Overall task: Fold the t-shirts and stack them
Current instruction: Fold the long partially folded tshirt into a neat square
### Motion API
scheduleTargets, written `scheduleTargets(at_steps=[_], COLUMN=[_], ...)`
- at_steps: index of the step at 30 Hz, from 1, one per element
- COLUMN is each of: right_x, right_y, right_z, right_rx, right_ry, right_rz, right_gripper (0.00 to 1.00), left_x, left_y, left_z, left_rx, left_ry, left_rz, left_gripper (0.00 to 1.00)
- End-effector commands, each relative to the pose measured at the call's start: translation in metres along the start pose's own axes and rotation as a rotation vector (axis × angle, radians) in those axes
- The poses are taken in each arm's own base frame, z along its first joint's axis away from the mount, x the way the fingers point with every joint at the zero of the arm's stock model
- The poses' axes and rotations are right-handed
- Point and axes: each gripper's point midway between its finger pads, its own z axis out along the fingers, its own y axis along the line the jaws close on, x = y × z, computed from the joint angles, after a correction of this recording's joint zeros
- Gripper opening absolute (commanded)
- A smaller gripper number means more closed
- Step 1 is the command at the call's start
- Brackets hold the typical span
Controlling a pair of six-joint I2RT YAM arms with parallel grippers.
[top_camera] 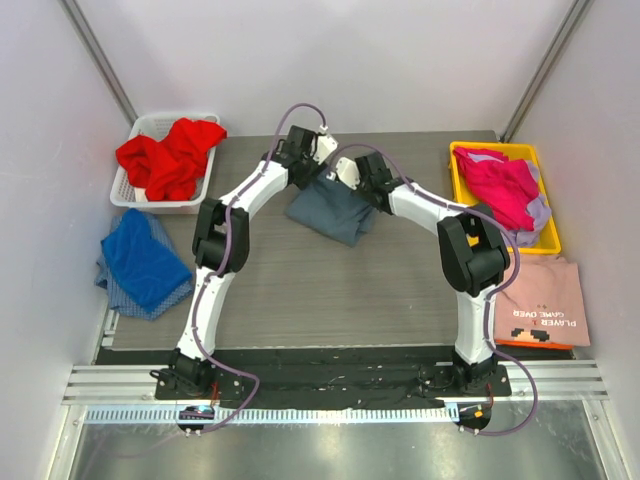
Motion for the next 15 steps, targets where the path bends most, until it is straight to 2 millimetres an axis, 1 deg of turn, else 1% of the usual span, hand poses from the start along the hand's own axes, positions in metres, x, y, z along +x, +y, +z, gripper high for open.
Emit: scheduleTargets(at_steps=[1, 2, 4, 5, 6, 7, 8, 9, 10, 11, 12, 13, 14, 15], right_x=[-0.009, -0.011, -0.012, -0.015, -0.014, -0.016, -0.018, -0.018, -0.018, -0.022, -0.021, -0.022, -0.023, -0.022], right_y=[-0.030, -0.034, -0.035, -0.040, -0.039, -0.041, -0.048, -0.047, -0.049, -0.054, -0.054, -0.057, -0.062, -0.062], right_z=[0.001, 0.001, 0.004, 0.003, 0.007, 0.007, 0.007, 0.011, 0.011, 0.011, 0.014, 0.015, 0.016, 0.019], right_rx=[0.079, 0.087, 0.093, 0.102, 0.102, 0.111, 0.125, 0.127, 0.132, 0.143, 0.146, 0.158, 0.170, 0.172], right_ry=[-0.010, -0.011, -0.010, -0.015, -0.009, -0.010, -0.015, -0.010, -0.010, -0.017, -0.016, -0.017, -0.018, -0.015], right_rz=[0.015, 0.020, 0.023, 0.026, 0.025, 0.027, 0.036, 0.039, 0.043, 0.053, 0.060, 0.066, 0.076, 0.087], right_gripper=[0.02, 0.03, 0.12, 0.17, 0.22, 0.30, 0.32, 0.34, 0.39, 0.40, 0.46, 0.49, 0.50, 0.51], left_x=[-0.030, -0.031, -0.033, -0.034, -0.032, -0.035, -0.036, -0.031, -0.037, -0.036, -0.033, -0.034, -0.039, -0.036], left_y=[0.023, 0.024, 0.024, 0.024, 0.024, 0.025, 0.025, 0.025, 0.029, 0.030, 0.027, 0.027, 0.029, 0.026], left_z=[-0.006, -0.006, -0.009, -0.010, -0.010, -0.015, -0.018, -0.017, -0.027, -0.031, -0.033, -0.036, -0.046, -0.048], left_rx=[-0.108, -0.113, -0.116, -0.119, -0.119, -0.125, -0.129, -0.135, -0.142, -0.145, -0.139, -0.135, -0.133, -0.119], left_ry=[-0.086, -0.088, -0.093, -0.093, -0.088, -0.095, -0.096, -0.088, -0.103, -0.105, -0.099, -0.104, -0.123, -0.117], left_rz=[-0.011, -0.012, -0.016, -0.015, -0.016, -0.019, -0.021, -0.025, -0.028, -0.031, -0.033, -0.044, -0.050, -0.052], left_gripper=[0.59, 0.60, 0.60, 0.60, 0.60, 0.60, 0.60, 0.59, 0.60, 0.59, 0.59, 0.59, 0.59, 0.59])
